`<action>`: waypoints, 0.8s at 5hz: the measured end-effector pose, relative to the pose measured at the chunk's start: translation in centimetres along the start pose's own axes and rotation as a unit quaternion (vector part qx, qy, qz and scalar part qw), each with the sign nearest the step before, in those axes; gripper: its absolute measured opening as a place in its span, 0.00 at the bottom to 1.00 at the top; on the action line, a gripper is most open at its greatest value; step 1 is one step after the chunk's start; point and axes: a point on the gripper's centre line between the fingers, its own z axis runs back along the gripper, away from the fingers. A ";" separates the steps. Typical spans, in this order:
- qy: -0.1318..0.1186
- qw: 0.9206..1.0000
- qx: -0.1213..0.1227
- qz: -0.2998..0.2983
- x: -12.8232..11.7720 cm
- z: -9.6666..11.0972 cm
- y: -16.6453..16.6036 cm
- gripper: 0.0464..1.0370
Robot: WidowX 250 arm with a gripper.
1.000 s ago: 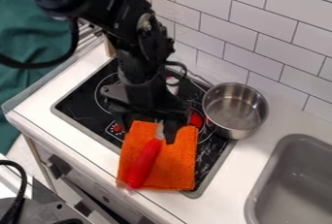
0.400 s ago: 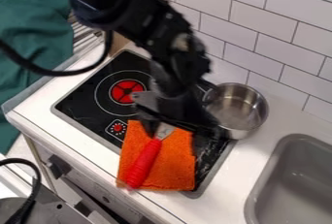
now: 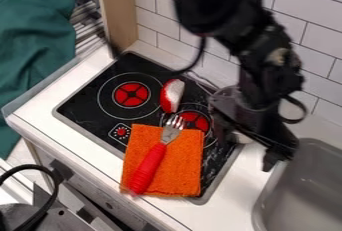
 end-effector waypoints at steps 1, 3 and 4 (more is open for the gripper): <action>-0.001 0.999 -0.026 -0.020 2.2 -1.1 -1.2 0.97; 0.003 1.000 -0.024 0.002 5.6 -3.0 0.0 0.97; 0.004 1.000 -0.024 0.013 6.7 -3.8 0.9 0.97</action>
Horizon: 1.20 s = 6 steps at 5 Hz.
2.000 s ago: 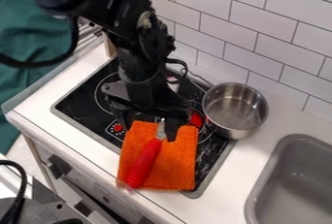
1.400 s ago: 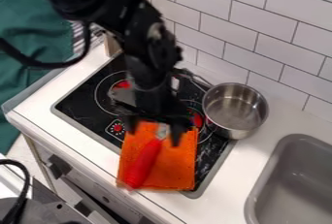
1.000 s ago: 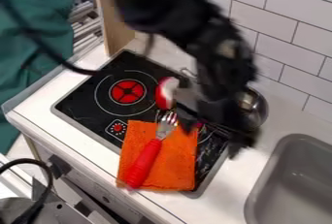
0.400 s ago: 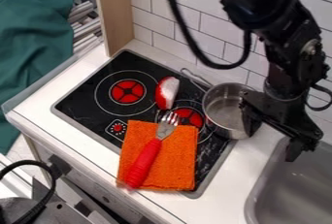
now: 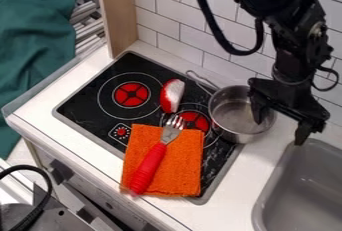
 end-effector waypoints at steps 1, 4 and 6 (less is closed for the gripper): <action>0.011 1.000 -0.002 0.009 0.3 -1.1 0.7 0.97; 0.056 0.998 0.007 0.011 -0.6 -4.5 1.3 0.93; 0.054 0.998 0.006 0.017 -0.8 -4.9 1.3 0.32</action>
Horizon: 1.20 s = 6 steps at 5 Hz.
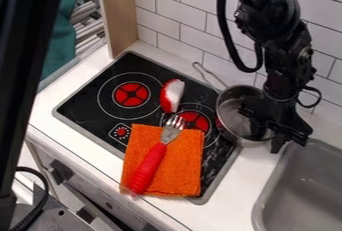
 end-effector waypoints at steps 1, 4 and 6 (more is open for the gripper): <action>-0.005 1.000 -0.005 0.005 0.0 0.0 -0.1 0.15; -0.085 0.995 -0.030 -0.043 -0.9 4.2 -0.9 0.03; -0.209 0.968 -0.052 -0.132 -2.0 10.7 -0.9 0.02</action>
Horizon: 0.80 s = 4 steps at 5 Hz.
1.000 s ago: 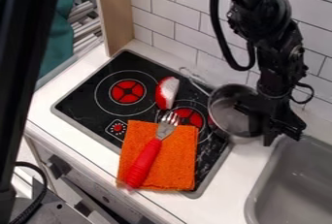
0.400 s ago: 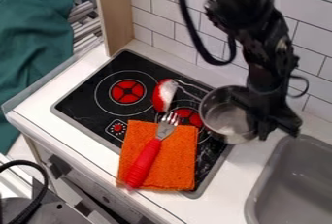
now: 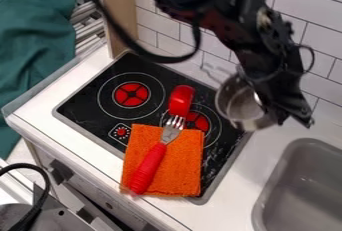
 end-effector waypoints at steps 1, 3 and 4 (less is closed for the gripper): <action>-0.001 0.997 0.038 0.068 -0.3 1.5 3.9 0.02; 0.054 0.959 0.139 0.240 -3.2 2.5 12.5 0.02; 0.083 0.938 0.170 0.290 -5.2 1.8 16.5 0.02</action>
